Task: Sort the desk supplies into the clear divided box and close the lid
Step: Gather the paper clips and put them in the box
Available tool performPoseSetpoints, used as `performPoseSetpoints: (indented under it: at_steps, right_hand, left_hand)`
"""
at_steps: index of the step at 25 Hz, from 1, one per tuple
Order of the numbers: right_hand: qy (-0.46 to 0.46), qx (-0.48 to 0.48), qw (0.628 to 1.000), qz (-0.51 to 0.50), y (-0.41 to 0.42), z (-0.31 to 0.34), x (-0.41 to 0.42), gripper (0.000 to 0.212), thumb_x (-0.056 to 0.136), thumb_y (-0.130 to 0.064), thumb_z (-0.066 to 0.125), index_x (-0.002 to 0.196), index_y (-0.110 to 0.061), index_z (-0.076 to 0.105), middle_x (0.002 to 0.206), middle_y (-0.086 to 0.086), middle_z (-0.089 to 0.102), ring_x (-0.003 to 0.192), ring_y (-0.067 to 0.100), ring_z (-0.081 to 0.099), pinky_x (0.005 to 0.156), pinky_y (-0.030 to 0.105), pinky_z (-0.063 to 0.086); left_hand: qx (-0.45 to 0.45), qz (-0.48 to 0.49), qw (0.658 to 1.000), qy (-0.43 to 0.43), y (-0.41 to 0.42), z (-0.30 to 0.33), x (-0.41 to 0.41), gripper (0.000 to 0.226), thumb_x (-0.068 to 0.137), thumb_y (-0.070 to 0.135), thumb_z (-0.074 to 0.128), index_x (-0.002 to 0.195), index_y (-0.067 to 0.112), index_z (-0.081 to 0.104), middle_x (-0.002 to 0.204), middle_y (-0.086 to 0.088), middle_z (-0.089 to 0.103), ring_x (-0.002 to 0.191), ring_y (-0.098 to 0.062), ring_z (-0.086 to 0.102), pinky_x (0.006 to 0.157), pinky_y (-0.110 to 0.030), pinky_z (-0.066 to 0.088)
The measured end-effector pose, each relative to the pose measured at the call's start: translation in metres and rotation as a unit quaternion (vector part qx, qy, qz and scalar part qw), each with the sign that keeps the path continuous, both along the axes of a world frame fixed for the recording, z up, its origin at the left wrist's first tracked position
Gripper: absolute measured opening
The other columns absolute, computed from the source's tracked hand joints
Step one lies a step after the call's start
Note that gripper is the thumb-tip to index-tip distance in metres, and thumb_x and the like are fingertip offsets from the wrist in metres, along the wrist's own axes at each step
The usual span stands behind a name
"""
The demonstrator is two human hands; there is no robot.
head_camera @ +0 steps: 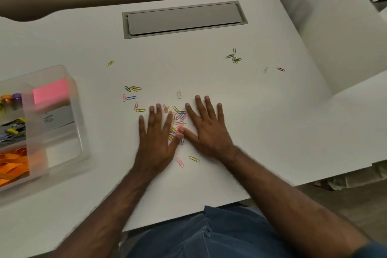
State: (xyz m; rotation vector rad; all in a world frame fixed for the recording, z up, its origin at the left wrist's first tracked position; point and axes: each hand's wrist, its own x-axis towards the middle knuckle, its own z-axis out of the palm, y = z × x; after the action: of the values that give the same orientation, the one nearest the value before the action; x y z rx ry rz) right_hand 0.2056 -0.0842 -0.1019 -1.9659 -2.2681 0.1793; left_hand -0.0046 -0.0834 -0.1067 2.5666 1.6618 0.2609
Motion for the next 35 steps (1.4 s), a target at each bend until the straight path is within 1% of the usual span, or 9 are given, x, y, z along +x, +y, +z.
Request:
performPoseSetpoints:
  at_steps: [2, 5, 10, 13, 16, 21, 24, 29, 35]
  right_hand:
    - [0.027, 0.015, 0.999, -0.027, 0.002, 0.002, 0.026, 0.081, 0.098, -0.077, 0.028, 0.164, -0.033, 0.012, 0.173, 0.002, 0.0, 0.159, 0.025, -0.007, 0.125, 0.06, 0.007]
    - [0.013, 0.009, 0.989, -0.144, 0.01, 0.007, 0.093, 0.085, 0.096, -0.077, 0.03, 0.164, -0.03, 0.012, 0.173, 0.006, 0.001, 0.159, 0.029, -0.007, 0.125, 0.059, 0.004]
    - [0.013, -0.045, 0.936, -0.349, 0.047, 0.016, 0.205, 0.106, 0.087, -0.091, 0.019, 0.164, -0.019, 0.006, 0.172, 0.013, -0.002, 0.158, 0.032, -0.01, 0.123, 0.063, -0.001]
    - [0.031, -0.058, 0.928, -0.367, 0.086, 0.018, 0.229, 0.114, 0.081, -0.096, 0.012, 0.164, -0.019, 0.003, 0.172, 0.015, -0.002, 0.158, 0.031, -0.009, 0.123, 0.063, -0.003]
    - [0.031, -0.04, 0.942, -0.332, 0.128, 0.017, 0.22, 0.114, 0.081, -0.097, 0.012, 0.164, -0.02, 0.005, 0.172, 0.015, 0.0, 0.159, 0.029, -0.006, 0.124, 0.061, -0.004]
    - [0.031, -0.025, 0.976, -0.214, 0.184, 0.014, 0.189, 0.107, 0.083, -0.095, 0.017, 0.164, -0.026, 0.009, 0.173, 0.006, 0.003, 0.159, 0.023, -0.004, 0.126, 0.056, -0.003]
    - [0.023, -0.025, 0.99, -0.139, 0.203, 0.014, 0.167, 0.103, 0.085, -0.093, 0.018, 0.164, -0.028, 0.01, 0.173, 0.005, 0.003, 0.159, 0.022, -0.004, 0.127, 0.054, -0.001]
    - [0.009, -0.014, 1.0, -0.004, 0.204, 0.013, 0.118, 0.095, 0.091, -0.087, 0.019, 0.164, -0.027, 0.014, 0.173, 0.007, 0.004, 0.16, 0.021, -0.001, 0.128, 0.05, 0.002]
    - [-0.001, 0.017, 0.993, 0.113, 0.164, 0.005, 0.057, 0.091, 0.093, -0.084, 0.021, 0.164, -0.026, 0.016, 0.172, 0.009, 0.006, 0.16, 0.024, 0.001, 0.127, 0.053, 0.007]
  left_hand:
    - [0.018, 0.08, 0.997, 0.003, 0.019, -0.001, -0.01, 0.079, 0.103, 0.063, 0.024, 0.163, 0.011, 0.016, 0.17, -0.023, 0.0, 0.159, -0.037, -0.003, 0.124, -0.065, 0.006]
    - [0.034, 0.174, 0.984, 0.024, 0.052, -0.007, -0.031, 0.087, 0.102, 0.068, 0.024, 0.162, 0.006, 0.015, 0.169, -0.027, 0.002, 0.158, -0.04, -0.001, 0.124, -0.064, 0.003]
    - [0.022, 0.285, 0.958, 0.017, 0.111, -0.019, -0.052, 0.091, 0.101, 0.072, 0.025, 0.161, 0.005, 0.013, 0.167, -0.03, 0.013, 0.157, -0.042, 0.008, 0.123, -0.064, 0.005]
    - [0.017, 0.279, 0.96, 0.011, 0.137, -0.022, -0.052, 0.093, 0.099, 0.074, 0.029, 0.161, 0.006, 0.012, 0.167, -0.028, 0.014, 0.157, -0.039, 0.007, 0.122, -0.049, -0.018]
    - [0.016, 0.291, 0.956, -0.01, 0.163, -0.018, -0.054, 0.097, 0.097, 0.078, 0.03, 0.161, 0.007, 0.011, 0.168, -0.027, 0.012, 0.158, -0.038, 0.007, 0.118, -0.039, -0.026]
    - [0.01, 0.27, 0.963, -0.011, 0.194, -0.011, -0.065, 0.099, 0.096, 0.079, 0.027, 0.162, 0.008, 0.011, 0.169, -0.025, 0.009, 0.158, -0.036, 0.004, 0.124, -0.056, -0.004]
    - [-0.025, 0.232, 0.972, -0.009, 0.202, -0.004, -0.065, 0.099, 0.095, 0.079, 0.023, 0.161, 0.006, 0.013, 0.17, -0.022, 0.008, 0.159, -0.034, 0.003, 0.124, -0.059, 0.001]
    - [-0.065, 0.181, 0.981, -0.005, 0.198, 0.007, -0.054, 0.098, 0.096, 0.077, 0.018, 0.162, 0.004, 0.011, 0.172, -0.015, 0.004, 0.159, -0.032, -0.001, 0.127, -0.056, -0.001]
    - [-0.05, 0.081, 0.995, 0.002, 0.154, 0.008, -0.019, 0.086, 0.101, 0.066, 0.019, 0.162, 0.005, 0.014, 0.172, -0.014, 0.007, 0.159, -0.03, 0.002, 0.127, -0.055, 0.004]
